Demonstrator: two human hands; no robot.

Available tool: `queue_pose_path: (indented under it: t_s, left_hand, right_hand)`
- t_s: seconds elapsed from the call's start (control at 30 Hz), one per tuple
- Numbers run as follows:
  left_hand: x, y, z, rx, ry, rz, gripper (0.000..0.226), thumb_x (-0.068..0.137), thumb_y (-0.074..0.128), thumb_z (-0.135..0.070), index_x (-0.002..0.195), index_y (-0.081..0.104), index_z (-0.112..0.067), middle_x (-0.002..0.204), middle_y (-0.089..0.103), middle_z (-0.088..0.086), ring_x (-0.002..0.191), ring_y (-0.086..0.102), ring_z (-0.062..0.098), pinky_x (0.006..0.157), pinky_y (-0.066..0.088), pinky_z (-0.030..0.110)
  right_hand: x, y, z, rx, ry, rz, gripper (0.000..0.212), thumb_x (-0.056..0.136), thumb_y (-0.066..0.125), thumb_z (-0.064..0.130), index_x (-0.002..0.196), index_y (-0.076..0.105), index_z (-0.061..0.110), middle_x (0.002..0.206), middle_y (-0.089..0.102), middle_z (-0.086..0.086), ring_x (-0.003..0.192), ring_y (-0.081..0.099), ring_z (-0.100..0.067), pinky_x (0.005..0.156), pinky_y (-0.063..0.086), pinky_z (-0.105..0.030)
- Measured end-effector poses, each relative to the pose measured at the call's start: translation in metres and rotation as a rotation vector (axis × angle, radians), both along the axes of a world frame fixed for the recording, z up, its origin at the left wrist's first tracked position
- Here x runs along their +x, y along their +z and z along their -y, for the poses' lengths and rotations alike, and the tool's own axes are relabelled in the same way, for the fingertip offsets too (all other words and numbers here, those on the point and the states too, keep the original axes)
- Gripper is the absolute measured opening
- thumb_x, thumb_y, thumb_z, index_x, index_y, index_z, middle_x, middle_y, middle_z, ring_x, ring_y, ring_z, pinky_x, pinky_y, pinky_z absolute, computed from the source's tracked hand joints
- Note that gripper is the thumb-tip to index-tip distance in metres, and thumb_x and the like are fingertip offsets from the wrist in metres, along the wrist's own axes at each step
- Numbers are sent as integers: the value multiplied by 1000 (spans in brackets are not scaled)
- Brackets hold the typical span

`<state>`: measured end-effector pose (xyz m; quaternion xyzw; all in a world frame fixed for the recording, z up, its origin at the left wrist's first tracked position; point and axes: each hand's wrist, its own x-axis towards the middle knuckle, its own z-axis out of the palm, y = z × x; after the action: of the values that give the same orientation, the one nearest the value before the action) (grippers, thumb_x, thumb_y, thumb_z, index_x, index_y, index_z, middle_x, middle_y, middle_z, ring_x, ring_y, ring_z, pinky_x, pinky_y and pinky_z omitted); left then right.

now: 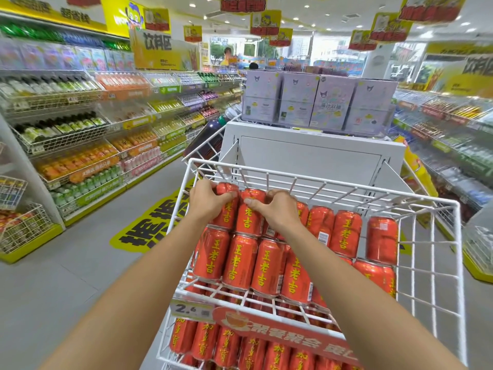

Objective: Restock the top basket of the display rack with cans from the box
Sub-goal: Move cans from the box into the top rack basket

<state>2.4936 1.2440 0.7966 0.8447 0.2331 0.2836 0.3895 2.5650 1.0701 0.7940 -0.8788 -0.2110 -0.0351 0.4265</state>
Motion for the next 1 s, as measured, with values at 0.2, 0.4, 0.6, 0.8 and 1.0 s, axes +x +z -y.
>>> queue_pose_path:
  t_s: [0.2, 0.4, 0.6, 0.8, 1.0]
  left_hand:
    - [-4, -2, 3, 1, -10, -15, 36, 80, 79, -44, 78, 74, -9, 70, 73, 5, 75, 67, 19, 70, 55, 36]
    - [-23, 15, 7, 248, -5, -105, 46, 87, 68, -41, 67, 48, -5, 63, 49, 9, 67, 51, 29, 54, 29, 38]
    - [-77, 35, 19, 605, -244, -340, 44, 93, 58, -46, 99, 65, -3, 96, 67, 17, 96, 63, 37, 80, 50, 44]
    - [-140, 57, 50, 827, -430, -404, 40, 98, 57, -45, 100, 61, -5, 102, 64, 14, 99, 60, 33, 79, 45, 39]
    - [-215, 50, 88, 953, -590, -330, 42, 97, 58, -45, 118, 62, -10, 115, 65, 14, 112, 59, 35, 91, 48, 42]
  right_hand:
    - [4, -3, -4, -68, -6, 14, 60, 79, 76, 68, 90, 71, 9, 84, 72, -2, 81, 63, -21, 68, 43, -31]
    - [-1, 6, -2, -109, -29, 12, 59, 88, 65, 67, 92, 70, 8, 93, 73, -12, 92, 66, -32, 74, 50, -36]
    - [-45, 22, 16, -362, 44, 198, 53, 103, 48, 53, 115, 60, 3, 121, 62, -22, 117, 57, -40, 94, 46, -45]
    - [-126, 50, 66, -635, 70, 292, 56, 100, 47, 55, 132, 58, 11, 134, 56, -17, 131, 49, -38, 106, 45, -49]
    - [-235, 57, 124, -790, -6, 292, 62, 102, 43, 60, 145, 51, 15, 143, 52, -16, 135, 46, -37, 109, 45, -54]
